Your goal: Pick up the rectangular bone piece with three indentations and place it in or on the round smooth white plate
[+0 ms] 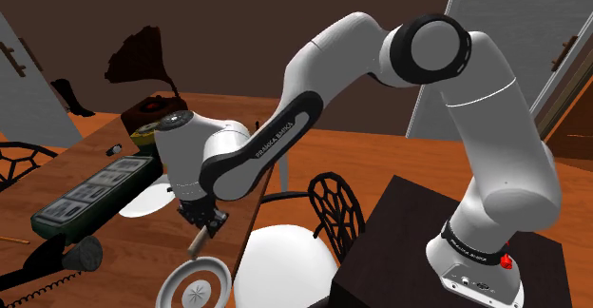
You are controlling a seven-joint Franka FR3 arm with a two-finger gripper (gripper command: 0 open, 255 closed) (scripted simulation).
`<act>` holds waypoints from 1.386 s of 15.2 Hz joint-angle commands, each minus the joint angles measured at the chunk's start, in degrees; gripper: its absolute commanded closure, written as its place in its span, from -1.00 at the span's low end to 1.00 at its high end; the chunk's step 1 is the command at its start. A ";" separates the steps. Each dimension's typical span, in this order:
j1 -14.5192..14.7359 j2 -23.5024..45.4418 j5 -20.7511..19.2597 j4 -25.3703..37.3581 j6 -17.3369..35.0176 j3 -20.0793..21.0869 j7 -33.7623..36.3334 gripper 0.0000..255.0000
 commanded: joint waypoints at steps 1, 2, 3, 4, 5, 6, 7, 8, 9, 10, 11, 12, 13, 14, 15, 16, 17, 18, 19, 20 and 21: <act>2.60 0.73 -0.31 1.39 -0.75 -0.01 2.27 1.00; 3.87 1.06 -0.46 1.99 -1.06 -0.01 3.38 1.00; 5.15 1.43 -0.62 2.67 -1.40 -0.02 4.47 1.00; 6.47 1.84 -0.79 3.43 -1.77 -0.04 5.54 1.00; 7.80 2.30 -0.96 4.26 -2.18 -0.07 6.59 1.00; 9.70 3.00 -1.19 5.55 -2.80 -0.14 8.02 1.00; 9.86 3.43 -1.47 5.47 -2.32 -0.41 8.17 1.00; 10.02 3.86 -1.76 5.41 -1.85 -0.67 8.32 1.00; 10.18 4.30 -2.04 5.36 -1.39 -0.93 8.47 1.00; 10.34 4.75 -2.33 5.33 -0.93 -1.19 8.62 1.00; 10.51 5.20 -2.61 5.31 -0.47 -1.46 8.77 1.00; 10.68 5.66 -2.90 5.30 -0.02 -1.73 8.92 1.00; 10.85 6.13 -3.18 5.31 0.43 -2.00 9.06 1.00; 11.03 6.60 -3.46 5.33 0.87 -2.28 9.21 1.00; 11.21 7.08 -3.74 5.36 1.30 -2.55 9.35 1.00; 11.39 7.56 -4.02 5.41 1.73 -2.83 9.49 1.00; 11.58 8.05 -4.30 5.47 2.16 -3.11 9.63 1.00; 11.76 8.54 -4.57 5.55 2.58 -3.39 9.76 1.00; 11.95 9.04 -4.84 5.63 2.99 -3.68 9.90 1.00; 12.15 9.55 -5.11 5.74 3.40 -3.96 10.03 1.00; 12.23 9.78 -5.24 5.77 3.60 -4.09 10.09 1.00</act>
